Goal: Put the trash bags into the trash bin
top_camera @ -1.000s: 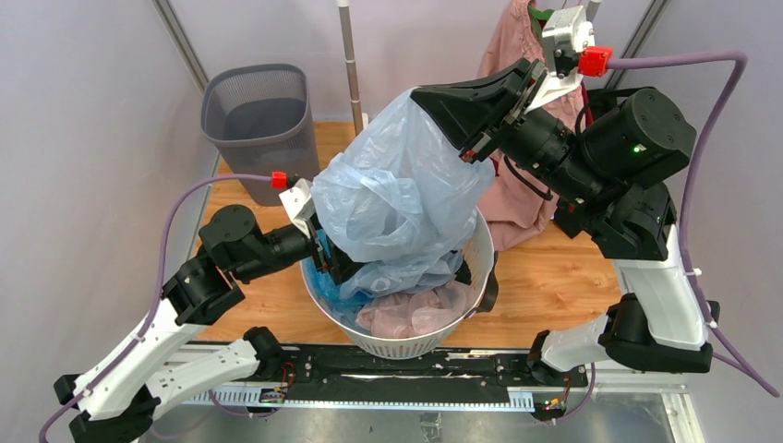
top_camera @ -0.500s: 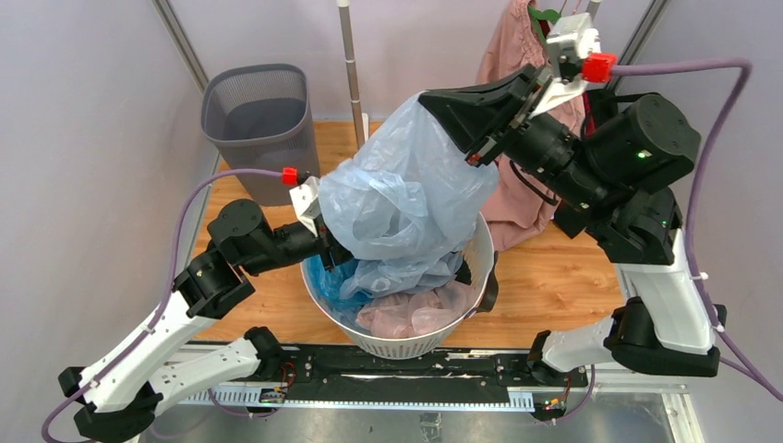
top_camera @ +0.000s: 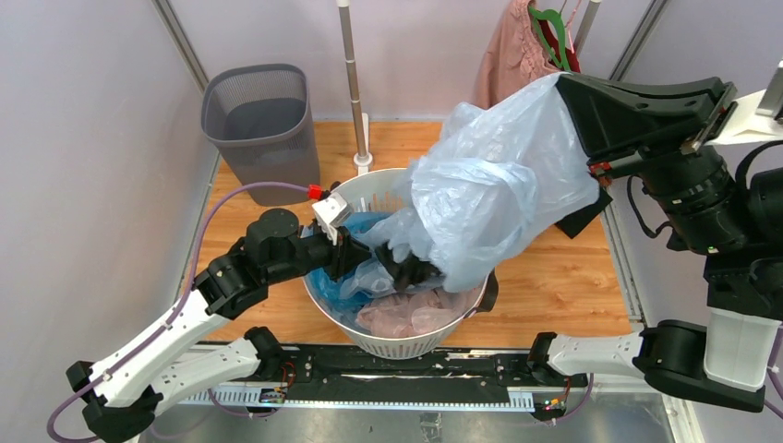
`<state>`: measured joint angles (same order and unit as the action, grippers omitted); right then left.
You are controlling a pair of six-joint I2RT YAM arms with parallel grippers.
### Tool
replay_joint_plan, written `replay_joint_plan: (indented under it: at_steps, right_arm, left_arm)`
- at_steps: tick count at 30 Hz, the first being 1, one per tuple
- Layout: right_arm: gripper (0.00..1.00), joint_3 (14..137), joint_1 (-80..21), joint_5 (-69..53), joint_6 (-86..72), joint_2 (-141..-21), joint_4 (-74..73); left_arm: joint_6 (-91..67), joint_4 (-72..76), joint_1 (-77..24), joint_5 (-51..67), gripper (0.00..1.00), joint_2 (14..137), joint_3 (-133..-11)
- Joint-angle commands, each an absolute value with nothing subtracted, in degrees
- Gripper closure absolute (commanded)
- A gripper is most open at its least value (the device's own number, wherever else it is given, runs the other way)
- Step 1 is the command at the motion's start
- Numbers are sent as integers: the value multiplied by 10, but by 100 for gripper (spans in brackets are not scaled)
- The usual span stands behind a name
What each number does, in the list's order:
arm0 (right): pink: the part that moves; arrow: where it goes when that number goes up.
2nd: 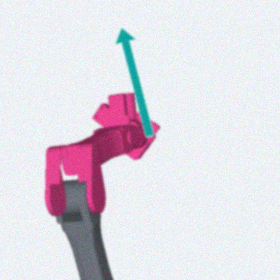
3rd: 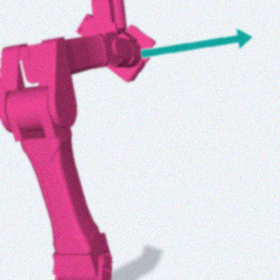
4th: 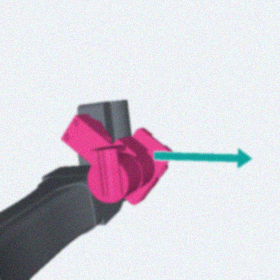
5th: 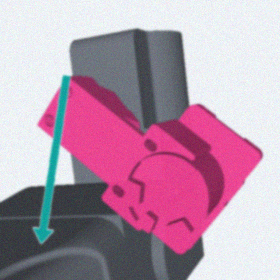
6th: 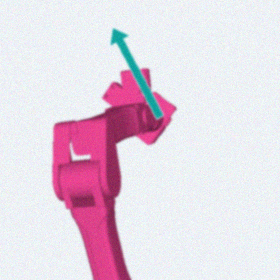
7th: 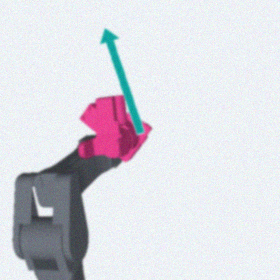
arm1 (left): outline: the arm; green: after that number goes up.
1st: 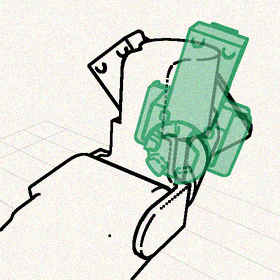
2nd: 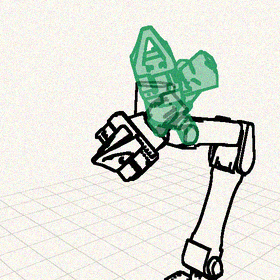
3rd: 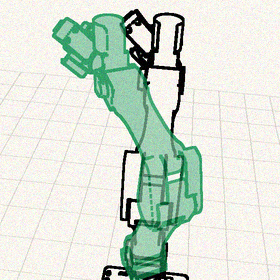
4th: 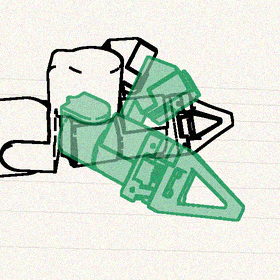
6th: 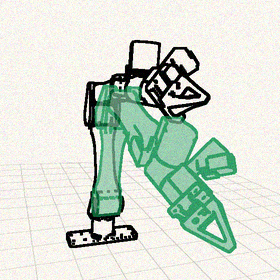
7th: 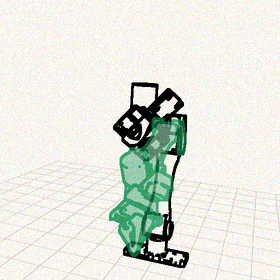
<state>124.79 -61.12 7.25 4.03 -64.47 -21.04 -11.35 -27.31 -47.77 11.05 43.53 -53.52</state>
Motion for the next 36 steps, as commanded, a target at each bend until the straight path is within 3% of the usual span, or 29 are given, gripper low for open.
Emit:
replay_joint_plan:
  at_steps: [1, 8, 10, 13, 14, 15, 22, 36]
  right_arm:
    - [100, 1242, -616, 95, 65, -640, -202]
    - [100, 1225, -616, 98, 63, -637, -201]
    - [100, 1226, -616, 94, 60, -640, -201]
    - [100, 1225, -615, 92, 57, -648, -198]
    - [100, 1225, -616, 91, 56, -650, -197]
    - [100, 1226, -615, 89, 55, -653, -195]
    - [100, 1240, -616, 72, 37, -689, -173]
    - [100, 1259, -615, 45, -7, -790, -90]
  left_arm:
    - [-124, -300, -481, 86, 81, 446, -522]
    - [-121, -314, -481, 80, 76, 419, -548]
    - [-121, -312, -481, 105, 54, 403, -565]
    - [-146, -244, -481, 171, 31, 363, -577]
    - [-155, -229, -481, 182, 9, 349, -578]
    - [-161, -207, -481, 190, 1, 341, -583]
    - [-174, -179, -481, 240, 0, 391, -625]
    - [-240, -91, -482, 211, 0, 442, -593]
